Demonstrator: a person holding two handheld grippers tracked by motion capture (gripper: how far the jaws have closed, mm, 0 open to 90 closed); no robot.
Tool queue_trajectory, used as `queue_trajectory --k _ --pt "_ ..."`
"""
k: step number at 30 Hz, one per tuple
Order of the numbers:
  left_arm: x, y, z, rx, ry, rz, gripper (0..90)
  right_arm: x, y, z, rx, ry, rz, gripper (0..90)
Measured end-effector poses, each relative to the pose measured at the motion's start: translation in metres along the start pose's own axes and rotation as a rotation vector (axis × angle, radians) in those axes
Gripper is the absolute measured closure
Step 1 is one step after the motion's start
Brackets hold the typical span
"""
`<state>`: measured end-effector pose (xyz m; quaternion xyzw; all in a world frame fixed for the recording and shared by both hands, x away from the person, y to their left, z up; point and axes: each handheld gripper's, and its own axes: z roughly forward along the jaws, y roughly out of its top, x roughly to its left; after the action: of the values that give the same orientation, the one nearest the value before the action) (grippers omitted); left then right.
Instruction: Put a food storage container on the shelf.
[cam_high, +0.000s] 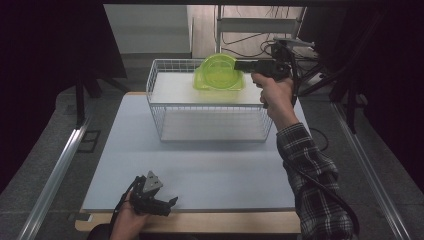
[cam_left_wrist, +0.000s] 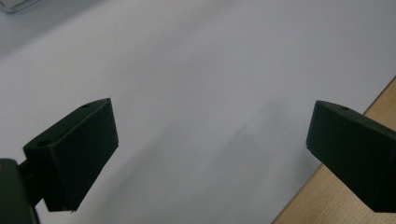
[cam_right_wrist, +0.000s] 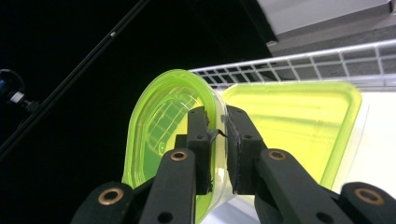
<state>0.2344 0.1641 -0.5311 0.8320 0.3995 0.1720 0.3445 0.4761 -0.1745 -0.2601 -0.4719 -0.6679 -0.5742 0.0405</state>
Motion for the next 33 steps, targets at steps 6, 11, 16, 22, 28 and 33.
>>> queue_trajectory --k 6,11,16,22,28,33 --pt "0.0 0.0 0.0 0.005 -0.001 0.005 1.7 -0.002 0.009 0.008 -0.018 -0.032 0.008 80.7" --pt "-0.001 0.0 0.001 0.003 -0.003 0.0 1.7 -0.004 0.012 0.014 -0.021 -0.045 0.015 80.7" --pt "-0.001 0.0 0.002 0.015 -0.006 0.012 1.7 -0.004 0.013 0.021 -0.014 -0.075 0.007 80.7" --pt "-0.002 0.0 0.002 0.02 -0.008 0.018 1.8 -0.004 0.013 0.025 -0.023 -0.128 -0.007 79.6" --pt "-0.003 0.0 0.003 0.023 -0.008 0.02 1.8 -0.002 0.013 0.028 -0.032 -0.189 -0.035 77.9" --pt "-0.003 0.0 0.004 0.026 -0.01 0.022 1.8 -0.004 0.015 0.03 -0.035 -0.231 -0.034 75.0"
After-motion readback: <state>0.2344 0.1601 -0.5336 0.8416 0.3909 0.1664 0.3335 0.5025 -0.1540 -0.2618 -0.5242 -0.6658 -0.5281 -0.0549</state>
